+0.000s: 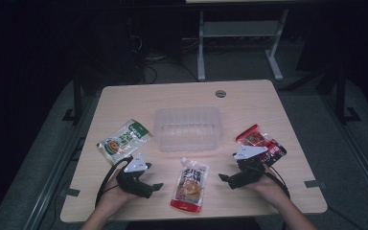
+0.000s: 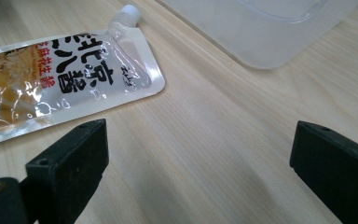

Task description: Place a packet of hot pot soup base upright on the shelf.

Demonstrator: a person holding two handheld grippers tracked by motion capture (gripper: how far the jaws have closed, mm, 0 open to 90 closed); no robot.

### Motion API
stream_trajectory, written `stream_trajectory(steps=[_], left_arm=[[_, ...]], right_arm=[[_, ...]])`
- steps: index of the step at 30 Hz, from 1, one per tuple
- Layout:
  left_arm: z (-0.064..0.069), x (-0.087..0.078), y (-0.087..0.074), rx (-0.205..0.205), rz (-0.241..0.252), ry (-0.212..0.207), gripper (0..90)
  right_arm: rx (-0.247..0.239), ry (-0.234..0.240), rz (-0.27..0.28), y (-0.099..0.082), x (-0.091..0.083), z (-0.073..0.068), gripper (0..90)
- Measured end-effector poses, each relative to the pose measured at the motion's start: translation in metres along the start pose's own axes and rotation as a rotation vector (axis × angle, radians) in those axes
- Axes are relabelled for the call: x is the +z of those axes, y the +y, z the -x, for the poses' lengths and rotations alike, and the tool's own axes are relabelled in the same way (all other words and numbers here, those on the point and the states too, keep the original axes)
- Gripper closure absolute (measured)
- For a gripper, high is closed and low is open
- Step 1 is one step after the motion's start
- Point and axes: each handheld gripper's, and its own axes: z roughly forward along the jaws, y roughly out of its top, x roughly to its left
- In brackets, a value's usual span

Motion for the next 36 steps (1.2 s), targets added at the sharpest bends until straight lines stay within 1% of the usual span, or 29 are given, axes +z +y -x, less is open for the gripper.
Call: stream_trajectory(steps=[3,4,5,6,7,8,10,11,12,13,15,16,17,18,19,20,21,22,23,24,25,26,27,29,30,31,32,33,36], left_arm=[[0.000,0.000,0.002,-0.002,0.005,-0.010,13.6],[0.001,0.000,0.004,-0.013,0.016,-0.014,13.6],[0.001,0.000,0.004,-0.013,0.016,-0.014,13.6],[0.001,0.001,0.005,-0.013,0.016,-0.017,13.6],[0.001,0.000,0.005,-0.008,0.012,-0.017,13.6],[0.001,0.000,0.005,-0.018,0.014,-0.016,13.6],[0.001,0.000,0.005,-0.025,0.006,-0.018,13.6],[0.000,-0.001,0.005,-0.020,0.003,-0.018,13.6],[0.001,-0.002,0.005,-0.031,0.004,-0.018,13.7],[0.001,-0.002,0.005,-0.031,0.004,-0.018,13.8],[0.001,-0.003,0.004,-0.036,0.014,-0.015,13.8],[0.000,-0.004,0.004,-0.030,0.010,-0.012,13.8],[0.000,-0.005,0.004,-0.037,0.020,-0.008,13.8],[0.000,-0.005,0.004,-0.041,0.020,-0.007,13.7],[0.000,-0.006,0.004,-0.042,0.020,-0.006,13.8],[-0.001,-0.006,0.003,-0.043,0.021,-0.005,13.8],[-0.001,-0.006,0.003,-0.043,0.021,-0.005,13.8],[0.000,-0.007,0.002,-0.051,0.023,-0.009,13.8],[0.000,-0.007,0.002,-0.051,0.023,-0.009,13.8],[0.000,-0.009,0.002,-0.052,0.032,-0.012,13.8],[0.000,-0.009,0.002,-0.052,0.032,-0.012,13.8],[0.000,-0.010,0.002,-0.057,0.037,-0.014,13.8],[0.000,-0.010,0.002,-0.057,0.040,-0.013,13.8],[0.000,-0.010,0.002,-0.054,0.034,-0.010,13.8],[-0.001,-0.010,0.002,-0.053,0.035,-0.009,13.8],[-0.001,-0.010,0.002,-0.053,0.035,-0.009,13.8],[-0.001,-0.010,0.002,-0.054,0.033,-0.009,13.8],[-0.001,-0.010,0.002,-0.053,0.032,-0.009,13.8],[0.000,-0.010,0.001,-0.048,0.031,-0.010,13.8]], right_arm=[[-0.005,0.000,-0.002,0.001,-0.003,0.000,4.9],[0.004,0.000,-0.002,0.002,-0.006,0.003,7.1],[0.004,0.000,-0.002,0.002,-0.006,0.003,7.1],[0.015,-0.002,-0.006,0.002,-0.007,0.004,8.2],[0.016,-0.001,-0.010,0.004,-0.007,0.007,9.5],[0.017,-0.010,-0.010,0.007,-0.011,0.011,12.9],[0.019,-0.009,-0.009,0.007,-0.012,0.012,13.1],[0.023,-0.011,-0.009,0.008,-0.013,0.014,13.8],[0.019,-0.015,-0.009,0.010,-0.016,0.017,16.4],[0.019,-0.015,-0.009,0.010,-0.016,0.017,16.4],[0.025,-0.029,-0.001,0.012,-0.018,0.021,20.7],[0.021,-0.037,0.009,0.013,-0.019,0.024,22.5],[0.025,-0.044,0.012,0.013,-0.021,0.027,24.3],[0.036,-0.046,0.013,0.013,-0.023,0.029,27.2],[0.031,-0.054,0.012,0.013,-0.025,0.031,31.4],[0.024,-0.085,0.034,0.015,-0.029,0.034,41.0],[0.024,-0.085,0.034,0.015,-0.029,0.034,41.0],[0.019,-0.106,0.050,0.018,-0.032,0.037,52.0],[0.019,-0.106,0.050,0.018,-0.032,0.037,52.0],[0.014,-0.116,0.062,0.021,-0.033,0.043,60.1],[0.014,-0.116,0.062,0.021,-0.033,0.043,60.1],[0.014,-0.118,0.058,0.022,-0.033,0.046,63.2],[0.020,-0.119,0.061,0.024,-0.033,0.048,68.1],[0.024,-0.118,0.069,0.027,-0.033,0.053,74.2],[0.019,-0.116,0.079,0.029,-0.034,0.059,81.0],[0.019,-0.116,0.079,0.029,-0.034,0.059,81.0],[0.026,-0.129,0.079,0.031,-0.036,0.065,85.9],[0.026,-0.129,0.079,0.031,-0.036,0.065,85.9],[0.049,-0.142,0.089,0.033,-0.039,0.079,89.3]])
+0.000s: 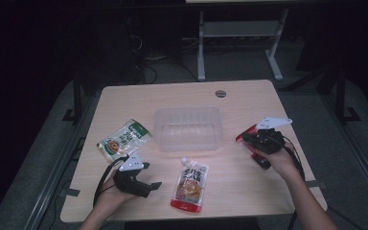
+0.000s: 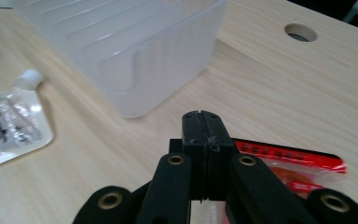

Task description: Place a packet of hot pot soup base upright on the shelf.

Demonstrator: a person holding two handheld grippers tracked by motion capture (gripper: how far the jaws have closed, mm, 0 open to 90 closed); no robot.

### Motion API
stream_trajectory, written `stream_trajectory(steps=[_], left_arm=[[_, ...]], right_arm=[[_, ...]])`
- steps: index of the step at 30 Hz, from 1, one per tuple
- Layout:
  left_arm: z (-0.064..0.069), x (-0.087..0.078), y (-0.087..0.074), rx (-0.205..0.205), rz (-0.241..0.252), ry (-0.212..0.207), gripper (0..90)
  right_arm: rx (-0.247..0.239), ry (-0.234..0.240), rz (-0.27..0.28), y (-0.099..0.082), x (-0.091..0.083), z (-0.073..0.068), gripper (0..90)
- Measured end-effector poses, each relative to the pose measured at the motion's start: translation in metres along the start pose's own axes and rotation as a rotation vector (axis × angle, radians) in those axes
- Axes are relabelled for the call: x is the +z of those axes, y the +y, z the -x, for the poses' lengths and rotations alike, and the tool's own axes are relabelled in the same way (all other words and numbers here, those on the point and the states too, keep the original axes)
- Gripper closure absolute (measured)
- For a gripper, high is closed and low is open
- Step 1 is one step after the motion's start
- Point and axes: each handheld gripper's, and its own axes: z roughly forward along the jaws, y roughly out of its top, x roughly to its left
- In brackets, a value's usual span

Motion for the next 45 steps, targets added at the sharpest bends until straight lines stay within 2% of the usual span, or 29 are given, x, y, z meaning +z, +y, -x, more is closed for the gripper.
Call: stream_trajectory(steps=[1,2,3,4,5,7,8,9,13,16,21,24,26,30,35,39,42,45], left_arm=[[0.000,0.000,0.000,-0.001,-0.004,0.000,13.8],[0.000,0.000,-0.001,-0.007,-0.002,-0.003,13.8],[0.000,0.000,-0.001,-0.007,-0.002,-0.003,13.8],[0.000,0.000,-0.001,-0.011,-0.004,-0.005,13.8],[0.000,0.000,-0.001,-0.011,-0.004,-0.005,13.8],[0.000,0.001,0.001,-0.009,0.000,-0.003,13.8],[0.001,0.002,0.002,-0.003,-0.003,-0.006,13.8],[0.001,0.002,0.002,-0.003,-0.003,-0.006,13.8],[0.002,0.003,0.001,-0.001,-0.005,-0.008,13.8],[0.002,0.002,0.001,-0.001,0.000,-0.014,13.8],[0.001,0.002,0.001,-0.005,0.003,-0.015,13.8],[0.001,0.002,0.001,-0.008,0.001,-0.014,13.8],[0.001,0.002,0.001,-0.010,0.001,-0.014,13.8],[0.001,0.002,0.000,-0.006,0.000,-0.016,13.8],[0.001,0.002,0.000,-0.011,0.001,-0.018,13.8],[0.001,0.002,0.000,-0.008,-0.001,-0.020,13.8],[0.002,0.003,0.000,-0.006,-0.002,-0.027,13.8],[0.002,0.003,0.000,-0.003,-0.006,-0.030,13.8]], right_arm=[[-0.003,-0.003,0.003,0.000,0.000,0.003,89.4],[0.015,-0.011,-0.008,0.002,0.002,0.011,89.5],[0.015,-0.011,-0.008,0.002,0.002,0.011,89.5],[0.037,-0.019,-0.012,0.004,0.003,0.021,89.5],[0.037,-0.019,-0.012,0.004,0.003,0.021,89.5],[0.059,-0.035,-0.008,0.006,0.006,0.030,89.6],[0.071,-0.054,-0.028,0.007,0.010,0.039,89.6],[0.071,-0.054,-0.028,0.007,0.010,0.039,89.6],[0.119,-0.075,-0.034,0.006,0.017,0.054,89.6],[0.144,-0.109,-0.061,-0.001,0.022,0.067,89.7],[0.161,-0.135,-0.103,-0.011,0.024,0.077,89.7],[0.190,-0.141,-0.120,-0.020,0.025,0.084,89.7],[0.188,-0.145,-0.123,-0.022,0.025,0.085,89.7],[0.182,-0.142,-0.163,-0.031,0.030,0.088,89.7],[0.180,-0.137,-0.172,-0.031,0.032,0.087,89.7],[0.155,-0.109,-0.181,-0.029,0.034,0.083,89.8],[0.123,-0.081,-0.195,-0.026,0.037,0.075,89.8],[0.115,-0.069,-0.203,-0.024,0.039,0.071,89.8]])
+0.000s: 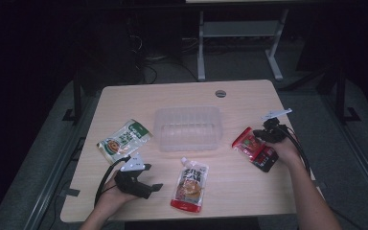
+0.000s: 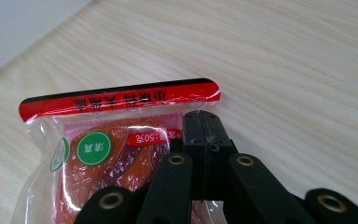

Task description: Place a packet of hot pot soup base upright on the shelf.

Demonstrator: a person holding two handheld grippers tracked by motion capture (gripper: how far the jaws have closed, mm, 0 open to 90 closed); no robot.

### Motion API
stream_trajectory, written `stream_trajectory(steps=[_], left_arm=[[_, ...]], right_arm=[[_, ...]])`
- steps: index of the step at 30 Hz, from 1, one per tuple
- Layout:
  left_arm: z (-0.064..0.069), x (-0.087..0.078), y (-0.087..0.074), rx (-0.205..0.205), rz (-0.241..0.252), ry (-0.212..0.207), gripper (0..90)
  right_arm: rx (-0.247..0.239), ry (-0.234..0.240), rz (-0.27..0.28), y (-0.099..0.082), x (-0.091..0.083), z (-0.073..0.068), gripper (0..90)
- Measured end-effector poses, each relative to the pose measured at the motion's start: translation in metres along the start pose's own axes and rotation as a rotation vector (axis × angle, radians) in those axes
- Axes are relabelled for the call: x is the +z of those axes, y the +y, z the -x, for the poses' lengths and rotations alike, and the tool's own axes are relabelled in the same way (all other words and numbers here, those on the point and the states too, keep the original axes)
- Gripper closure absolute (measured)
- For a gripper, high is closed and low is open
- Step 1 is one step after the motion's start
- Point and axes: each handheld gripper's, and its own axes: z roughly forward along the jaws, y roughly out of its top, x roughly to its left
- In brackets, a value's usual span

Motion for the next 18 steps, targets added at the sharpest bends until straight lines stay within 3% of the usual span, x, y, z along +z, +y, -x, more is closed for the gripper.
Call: stream_trajectory(steps=[11,18], left_arm=[[0.001,0.000,0.000,0.004,0.001,-0.008,13.8],[0.002,0.001,0.001,0.017,-0.012,-0.018,13.8]], right_arm=[[-0.061,0.073,-0.021,0.003,0.001,-0.017,89.7],[-0.120,0.109,-0.051,0.003,0.000,-0.037,89.8]])
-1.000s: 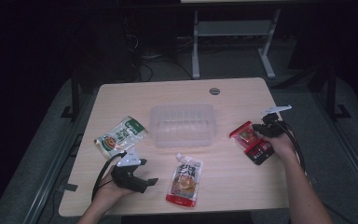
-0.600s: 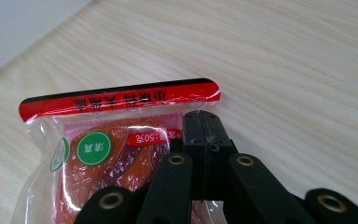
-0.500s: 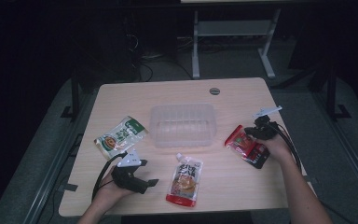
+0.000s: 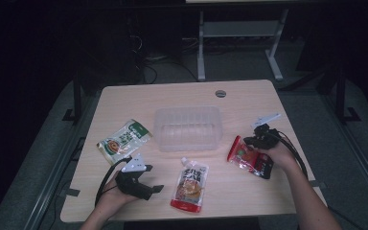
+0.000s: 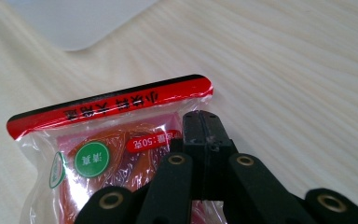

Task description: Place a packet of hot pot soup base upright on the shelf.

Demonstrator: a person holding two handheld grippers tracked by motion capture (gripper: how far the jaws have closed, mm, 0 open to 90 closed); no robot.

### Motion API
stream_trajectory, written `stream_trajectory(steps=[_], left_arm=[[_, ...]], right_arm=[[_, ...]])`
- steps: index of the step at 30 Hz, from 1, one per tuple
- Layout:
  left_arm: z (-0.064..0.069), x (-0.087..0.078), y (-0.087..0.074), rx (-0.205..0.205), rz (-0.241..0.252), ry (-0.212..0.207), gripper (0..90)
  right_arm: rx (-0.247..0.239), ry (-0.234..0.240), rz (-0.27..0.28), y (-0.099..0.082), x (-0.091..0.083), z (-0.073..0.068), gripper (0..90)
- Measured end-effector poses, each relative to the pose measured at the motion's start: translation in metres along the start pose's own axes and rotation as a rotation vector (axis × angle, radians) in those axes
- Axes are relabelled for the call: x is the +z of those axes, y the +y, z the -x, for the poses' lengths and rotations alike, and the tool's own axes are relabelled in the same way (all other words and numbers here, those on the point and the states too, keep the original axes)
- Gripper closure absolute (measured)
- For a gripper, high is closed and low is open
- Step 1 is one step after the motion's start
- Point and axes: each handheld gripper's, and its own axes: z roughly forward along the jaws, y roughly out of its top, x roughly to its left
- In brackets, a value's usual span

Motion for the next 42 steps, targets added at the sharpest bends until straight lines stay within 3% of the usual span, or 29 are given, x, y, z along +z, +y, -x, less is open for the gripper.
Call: stream_trajectory(steps=[11,23,34,38,39,41,42], left_arm=[[0.002,0.001,0.000,-0.004,0.003,-0.003,13.8],[0.004,0.001,0.000,0.003,-0.006,-0.011,13.8],[0.005,0.002,0.000,0.010,-0.006,-0.013,13.8],[0.005,0.001,0.001,0.010,-0.001,-0.012,14.4],[0.005,0.001,0.002,0.009,0.001,-0.013,15.0],[0.006,0.001,0.003,0.009,0.000,-0.013,17.4],[0.006,0.002,0.003,0.011,-0.002,-0.015,20.3]], right_arm=[[-0.091,0.073,-0.014,0.004,0.003,-0.029,89.8],[-0.178,0.190,-0.028,0.012,0.011,-0.067,89.8],[-0.275,0.246,-0.035,0.018,0.017,-0.088,89.8],[-0.257,0.245,-0.012,0.020,0.012,-0.088,88.2],[-0.231,0.230,0.000,0.020,0.005,-0.087,82.1],[-0.224,0.220,0.006,0.020,0.002,-0.086,80.2],[-0.196,0.217,0.025,0.020,-0.003,-0.085,75.6]])
